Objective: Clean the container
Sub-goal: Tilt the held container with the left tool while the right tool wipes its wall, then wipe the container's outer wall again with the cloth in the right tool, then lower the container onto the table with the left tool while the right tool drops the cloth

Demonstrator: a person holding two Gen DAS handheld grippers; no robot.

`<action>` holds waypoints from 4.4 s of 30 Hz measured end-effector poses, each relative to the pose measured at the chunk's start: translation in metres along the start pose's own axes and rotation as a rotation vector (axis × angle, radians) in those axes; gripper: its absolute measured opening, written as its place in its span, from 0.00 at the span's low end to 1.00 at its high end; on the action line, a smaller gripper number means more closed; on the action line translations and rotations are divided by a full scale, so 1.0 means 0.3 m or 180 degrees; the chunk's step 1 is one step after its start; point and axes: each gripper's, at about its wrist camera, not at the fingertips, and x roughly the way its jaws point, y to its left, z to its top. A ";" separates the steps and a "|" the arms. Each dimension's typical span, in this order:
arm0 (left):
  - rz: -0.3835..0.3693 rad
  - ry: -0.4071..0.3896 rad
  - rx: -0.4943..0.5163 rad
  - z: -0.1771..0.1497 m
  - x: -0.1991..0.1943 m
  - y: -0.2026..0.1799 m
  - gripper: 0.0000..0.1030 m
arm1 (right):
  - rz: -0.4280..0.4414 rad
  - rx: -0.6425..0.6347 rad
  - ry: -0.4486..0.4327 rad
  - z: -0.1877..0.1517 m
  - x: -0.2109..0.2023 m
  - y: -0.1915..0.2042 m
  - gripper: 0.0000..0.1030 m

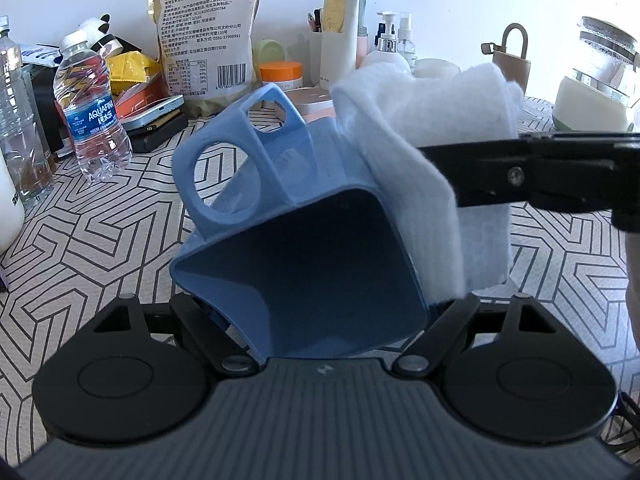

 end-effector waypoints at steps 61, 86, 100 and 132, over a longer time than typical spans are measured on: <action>0.0120 0.0027 0.0009 0.000 0.001 -0.004 0.84 | -0.0210 0.0310 0.0202 -0.019 0.035 -0.061 0.20; 0.0183 -0.0021 -0.0056 -0.001 -0.004 0.012 0.75 | -0.0274 0.0334 0.0253 -0.019 0.039 -0.071 0.20; 0.0194 -0.0018 -0.0037 0.000 -0.003 0.002 0.75 | -0.0398 0.0269 0.0400 -0.034 0.058 -0.070 0.20; 0.0348 -0.0025 -0.0194 0.024 0.026 0.019 0.74 | -0.1391 -0.0067 0.0577 -0.036 0.051 -0.103 0.29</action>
